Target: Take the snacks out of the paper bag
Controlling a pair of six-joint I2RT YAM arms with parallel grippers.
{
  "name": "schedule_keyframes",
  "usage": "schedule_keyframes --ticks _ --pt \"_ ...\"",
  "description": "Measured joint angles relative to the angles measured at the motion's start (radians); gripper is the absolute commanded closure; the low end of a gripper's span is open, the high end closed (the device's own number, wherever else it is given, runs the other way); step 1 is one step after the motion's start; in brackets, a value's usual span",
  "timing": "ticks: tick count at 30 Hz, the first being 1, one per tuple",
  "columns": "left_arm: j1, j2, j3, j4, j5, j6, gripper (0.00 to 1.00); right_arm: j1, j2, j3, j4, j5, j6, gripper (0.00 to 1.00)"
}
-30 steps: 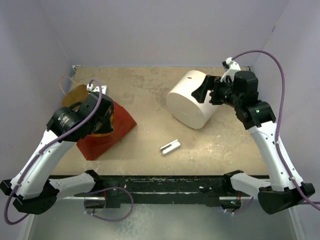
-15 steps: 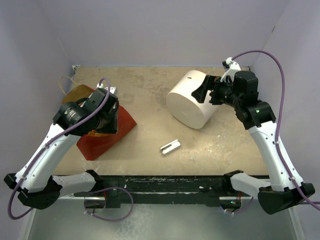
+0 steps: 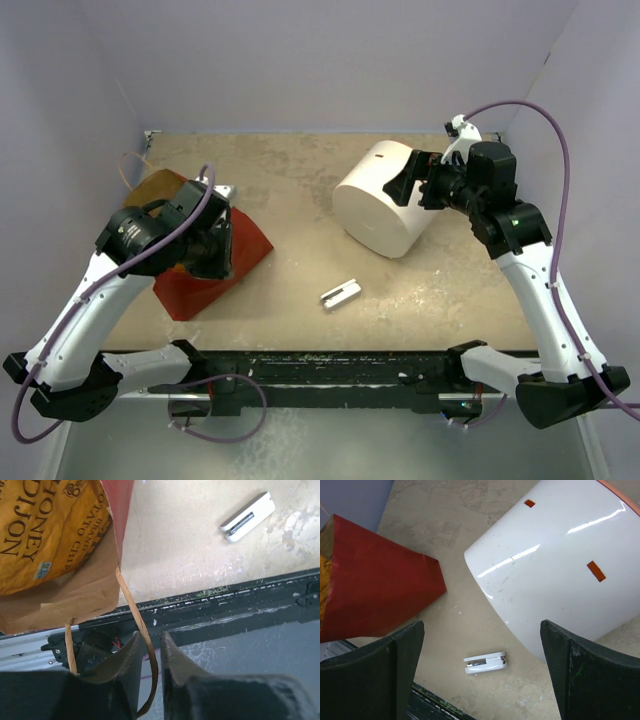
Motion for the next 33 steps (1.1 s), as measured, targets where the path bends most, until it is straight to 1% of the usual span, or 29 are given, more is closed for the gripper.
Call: schedule_keyframes --ticks 1,2,6,10,17,21,24,25,27,29,31,33 --pt "0.0 -0.003 0.0 -0.002 0.011 0.001 0.94 0.0 0.0 0.0 0.0 0.0 0.0 0.0" --pt "0.0 -0.004 0.0 -0.003 0.019 0.005 1.0 0.0 0.0 0.0 0.0 0.0 0.0 0.0" --pt "0.0 -0.003 0.002 -0.001 0.041 0.016 1.0 0.0 0.0 0.0 0.0 0.0 0.0 0.0" --pt "0.001 0.008 0.017 0.045 0.076 0.016 1.0 0.0 0.0 0.0 0.0 0.0 0.002 0.01" --pt "0.006 0.114 0.014 0.273 0.196 -0.003 1.0 0.0 0.0 0.0 0.0 0.002 0.005 0.0" --pt "0.005 0.208 0.01 0.464 0.256 -0.051 1.0 0.0 -0.005 0.0 0.0 0.012 0.005 0.01" --pt "0.005 0.311 0.033 0.589 0.294 -0.08 0.96 0.0 -0.013 0.0 0.0 0.019 0.005 0.01" --pt "0.005 0.343 0.065 0.632 0.311 -0.092 0.95 0.0 -0.014 0.0 0.0 0.019 0.005 0.0" --pt "0.006 0.433 0.102 0.664 0.324 -0.096 0.94 0.0 -0.015 0.0 0.0 0.019 0.005 0.0" --pt "0.012 0.524 0.179 0.697 0.341 -0.098 0.94 0.0 -0.016 0.0 -0.001 0.019 0.005 0.01" --pt "0.027 0.592 0.238 0.726 0.359 -0.098 0.94 0.0 -0.016 0.0 -0.001 0.019 0.005 0.01" --pt "0.047 0.628 0.267 0.758 0.383 -0.101 0.94 0.0 -0.016 0.0 -0.001 0.018 0.005 0.01"
